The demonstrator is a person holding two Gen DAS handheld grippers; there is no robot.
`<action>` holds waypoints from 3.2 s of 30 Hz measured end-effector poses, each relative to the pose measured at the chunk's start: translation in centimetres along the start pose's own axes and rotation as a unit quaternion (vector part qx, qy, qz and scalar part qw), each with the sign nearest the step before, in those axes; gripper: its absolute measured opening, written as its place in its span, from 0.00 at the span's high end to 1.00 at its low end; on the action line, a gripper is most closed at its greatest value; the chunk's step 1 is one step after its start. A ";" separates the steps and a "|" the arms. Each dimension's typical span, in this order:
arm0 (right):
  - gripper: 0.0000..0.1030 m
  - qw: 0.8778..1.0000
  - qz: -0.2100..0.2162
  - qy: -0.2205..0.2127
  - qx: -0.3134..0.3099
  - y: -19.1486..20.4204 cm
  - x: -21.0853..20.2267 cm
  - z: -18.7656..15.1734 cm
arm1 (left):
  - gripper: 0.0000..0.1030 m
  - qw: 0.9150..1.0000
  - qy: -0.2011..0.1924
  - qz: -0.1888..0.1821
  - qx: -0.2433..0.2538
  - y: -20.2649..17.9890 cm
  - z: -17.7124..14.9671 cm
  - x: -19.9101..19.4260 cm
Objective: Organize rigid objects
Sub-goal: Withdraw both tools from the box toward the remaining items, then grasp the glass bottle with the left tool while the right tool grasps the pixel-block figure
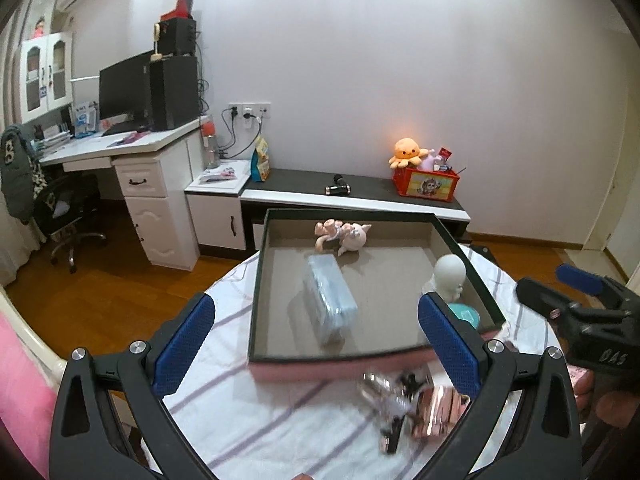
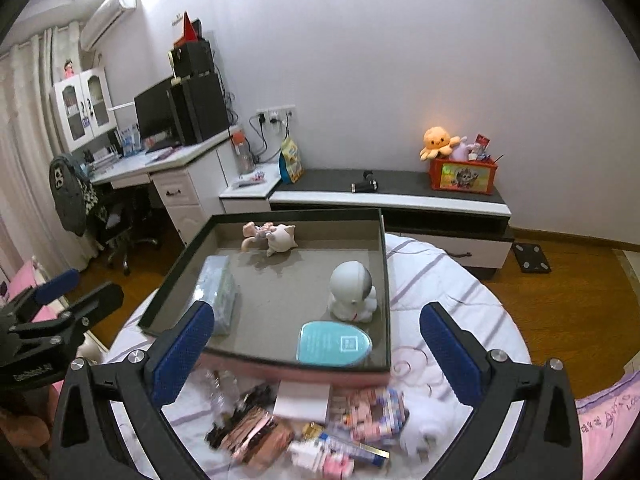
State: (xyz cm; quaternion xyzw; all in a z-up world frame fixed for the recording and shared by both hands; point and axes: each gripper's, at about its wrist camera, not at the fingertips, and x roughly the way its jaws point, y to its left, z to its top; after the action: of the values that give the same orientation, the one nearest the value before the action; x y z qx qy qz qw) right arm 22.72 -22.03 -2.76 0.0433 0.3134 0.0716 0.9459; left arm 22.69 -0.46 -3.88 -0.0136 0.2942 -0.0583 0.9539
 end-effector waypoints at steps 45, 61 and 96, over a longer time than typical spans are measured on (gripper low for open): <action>0.00 0.999 0.000 -0.019 0.027 1.2 -8.7 -8.3 | 0.00 1.000 0.007 0.006 -0.020 -0.1 -7.0 -9.1; 0.00 0.998 -0.030 0.030 0.044 -1.7 -6.6 -10.0 | 0.00 0.999 0.039 -0.003 -0.012 -1.4 -8.0 -6.5; 0.09 0.991 -0.028 0.124 0.038 -1.1 4.2 -12.4 | 0.18 0.986 0.160 -0.042 -0.025 -3.3 -9.0 10.9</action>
State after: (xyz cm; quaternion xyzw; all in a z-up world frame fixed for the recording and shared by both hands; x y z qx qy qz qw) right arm 18.70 -21.98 -15.25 0.0610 0.4318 0.0379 0.8991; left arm 26.24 -4.95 -17.20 -0.0405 0.4432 -0.0919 0.8908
